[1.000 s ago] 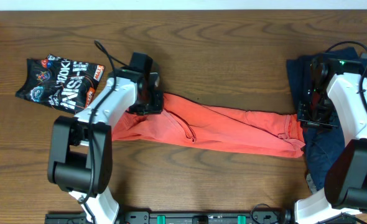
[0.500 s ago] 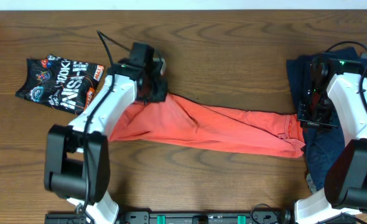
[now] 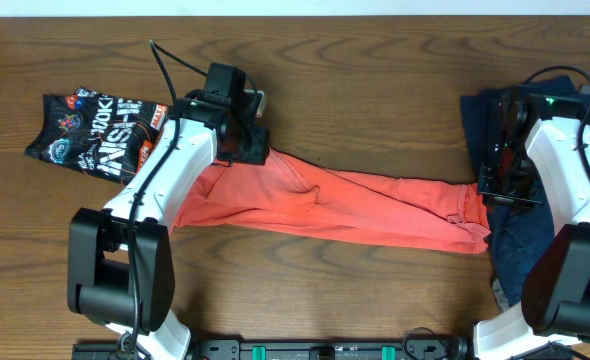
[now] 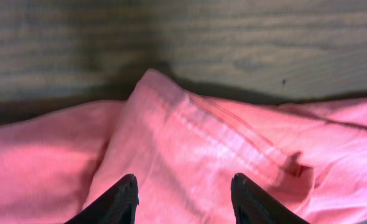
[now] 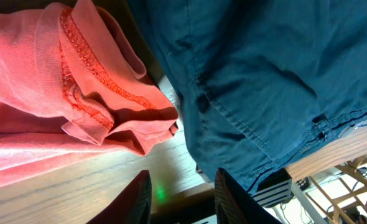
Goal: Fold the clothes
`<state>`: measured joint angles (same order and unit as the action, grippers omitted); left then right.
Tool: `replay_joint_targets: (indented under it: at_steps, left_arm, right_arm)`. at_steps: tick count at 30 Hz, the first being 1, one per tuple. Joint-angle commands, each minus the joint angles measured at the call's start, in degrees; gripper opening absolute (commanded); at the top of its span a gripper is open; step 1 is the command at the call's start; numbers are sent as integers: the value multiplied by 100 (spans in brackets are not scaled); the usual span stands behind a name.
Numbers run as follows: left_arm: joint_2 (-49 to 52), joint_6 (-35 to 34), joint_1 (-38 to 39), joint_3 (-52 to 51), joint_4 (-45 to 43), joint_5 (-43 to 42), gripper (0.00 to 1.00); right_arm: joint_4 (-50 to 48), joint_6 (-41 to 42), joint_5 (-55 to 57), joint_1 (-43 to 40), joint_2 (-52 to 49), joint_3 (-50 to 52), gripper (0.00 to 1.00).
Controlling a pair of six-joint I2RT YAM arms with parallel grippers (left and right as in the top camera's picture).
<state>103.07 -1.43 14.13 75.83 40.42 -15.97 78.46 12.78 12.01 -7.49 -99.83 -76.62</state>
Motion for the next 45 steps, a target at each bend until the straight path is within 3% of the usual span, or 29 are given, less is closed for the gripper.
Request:
replay_joint_targets:
  at_steps: [1,12,18,23,29,37,39,40,43,45]
  left_arm:
    - [-4,-96,-44,9,216,59,47]
    - [13,-382,-70,-944,-107,1270,46]
    - [13,-474,-260,-1602,-411,1285,46]
    - [11,-931,-710,-1926,-306,1279,41]
    - [-87,-1005,-1084,-1902,-210,1174,42]
    - [-1034,-1008,-1095,-1639,234,1086,65]
    - [-1416,-1008,-1095,-1580,350,977,94]
    - [-1646,-1008,-1095,-1580,378,929,98]
    - [-2173,-1010,-1095,-1580,503,905,98]
    - [-2439,-1010,-1095,-1580,595,907,98]
  right_arm:
    - [-22,-22,-37,-48,7,35,33]
    - [-131,-111,-387,-48,7,35,35]
    - [-109,-111,-387,-48,7,35,35]
    - [-114,-127,-387,-48,7,35,36]
    - [-199,-398,-813,-48,7,35,46]
    - [-542,-992,-1552,-48,7,251,50]
    - [-748,-990,-1554,-48,7,444,56]
    - [-885,-990,-1554,-48,7,579,61]
    - [-1355,-992,-1757,-48,7,1019,72]
    - [-1759,-1010,-2022,-42,7,1342,74]
